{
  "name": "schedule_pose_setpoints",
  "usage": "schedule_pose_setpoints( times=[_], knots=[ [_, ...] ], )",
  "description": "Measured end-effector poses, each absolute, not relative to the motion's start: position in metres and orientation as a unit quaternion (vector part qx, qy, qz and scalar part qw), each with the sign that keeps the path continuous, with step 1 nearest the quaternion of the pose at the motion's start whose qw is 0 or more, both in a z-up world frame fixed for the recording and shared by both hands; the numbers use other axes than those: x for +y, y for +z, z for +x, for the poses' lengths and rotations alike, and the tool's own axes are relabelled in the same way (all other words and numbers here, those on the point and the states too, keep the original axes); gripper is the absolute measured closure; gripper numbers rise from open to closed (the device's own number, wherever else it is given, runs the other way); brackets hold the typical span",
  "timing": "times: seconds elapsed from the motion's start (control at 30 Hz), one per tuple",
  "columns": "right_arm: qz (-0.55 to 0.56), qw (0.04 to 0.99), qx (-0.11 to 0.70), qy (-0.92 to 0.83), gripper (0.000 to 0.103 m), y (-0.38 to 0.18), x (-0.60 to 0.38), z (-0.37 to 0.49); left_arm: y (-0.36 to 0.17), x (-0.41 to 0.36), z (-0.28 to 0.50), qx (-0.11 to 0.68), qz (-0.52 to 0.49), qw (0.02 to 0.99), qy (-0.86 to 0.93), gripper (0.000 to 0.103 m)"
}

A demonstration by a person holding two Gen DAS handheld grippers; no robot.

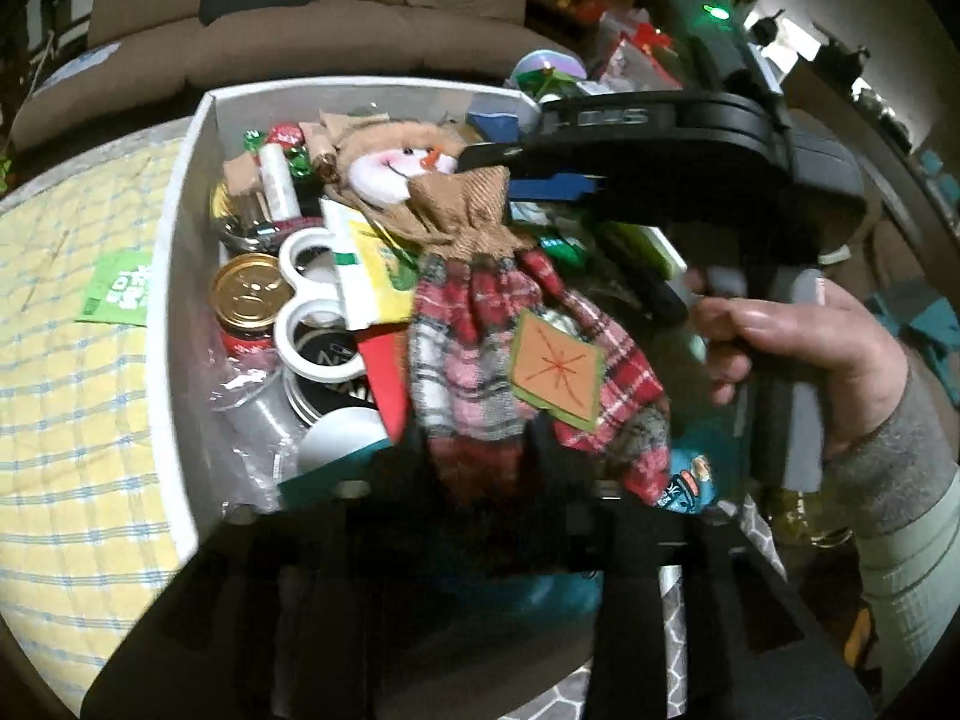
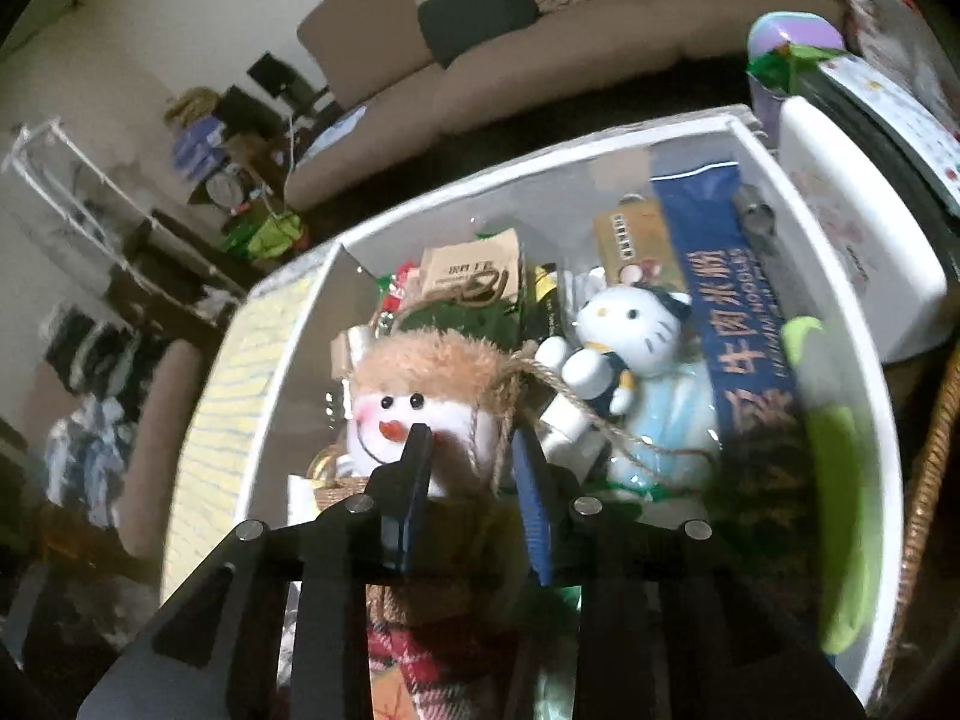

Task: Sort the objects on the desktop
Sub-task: 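Carry the snowman plush into the white box and release it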

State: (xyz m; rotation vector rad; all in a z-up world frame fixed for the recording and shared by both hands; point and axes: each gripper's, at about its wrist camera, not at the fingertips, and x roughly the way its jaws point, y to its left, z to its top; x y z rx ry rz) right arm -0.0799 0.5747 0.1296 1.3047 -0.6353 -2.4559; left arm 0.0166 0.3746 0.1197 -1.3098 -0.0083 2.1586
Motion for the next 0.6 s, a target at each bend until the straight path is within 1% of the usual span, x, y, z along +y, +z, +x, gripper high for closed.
schedule_pose_setpoints(
  times=[0.03,0.17,0.27,0.33,0.37,0.4,0.43,0.5,0.57,0.6],
  knots=[
    [0.449,0.147,-0.225,-0.852,0.067,0.134,0.579,-0.077,0.123,0.372,0.018,-0.007,-0.491,0.308,0.815,0.053],
    [0.435,0.148,-0.229,-0.858,0.067,0.156,0.598,-0.06,0.142,0.358,0.03,-0.016,-0.476,0.308,0.824,0.036],
    [0.416,0.169,-0.245,-0.859,0.067,0.173,0.607,-0.038,0.158,0.344,0.037,-0.028,-0.466,0.305,0.83,0.033],
    [0.42,0.175,-0.23,-0.861,0.066,0.18,0.601,-0.023,0.169,0.336,0.034,-0.026,-0.458,0.297,0.838,0.02],
    [0.422,0.174,-0.224,-0.861,0.064,0.182,0.598,-0.018,0.174,0.329,0.034,-0.026,-0.453,0.291,0.842,0.01],
    [0.428,0.178,-0.217,-0.859,0.057,0.184,0.593,-0.01,0.175,0.32,0.031,-0.028,-0.45,0.285,0.846,0.003],
    [0.431,0.178,-0.21,-0.86,0.048,0.186,0.587,-0.006,0.176,0.311,0.03,-0.03,-0.447,0.278,0.849,0.002],
    [0.428,0.185,-0.191,-0.864,0.038,0.192,0.571,0.003,0.181,0.288,0.027,-0.038,-0.447,0.258,0.856,0.001],
    [0.422,0.197,-0.173,-0.868,0.033,0.199,0.554,0.011,0.182,0.262,0.022,-0.051,-0.448,0.237,0.861,0.0],
    [0.42,0.203,-0.167,-0.869,0.029,0.203,0.545,0.013,0.182,0.252,0.02,-0.055,-0.449,0.227,0.862,0.0]
  ],
)
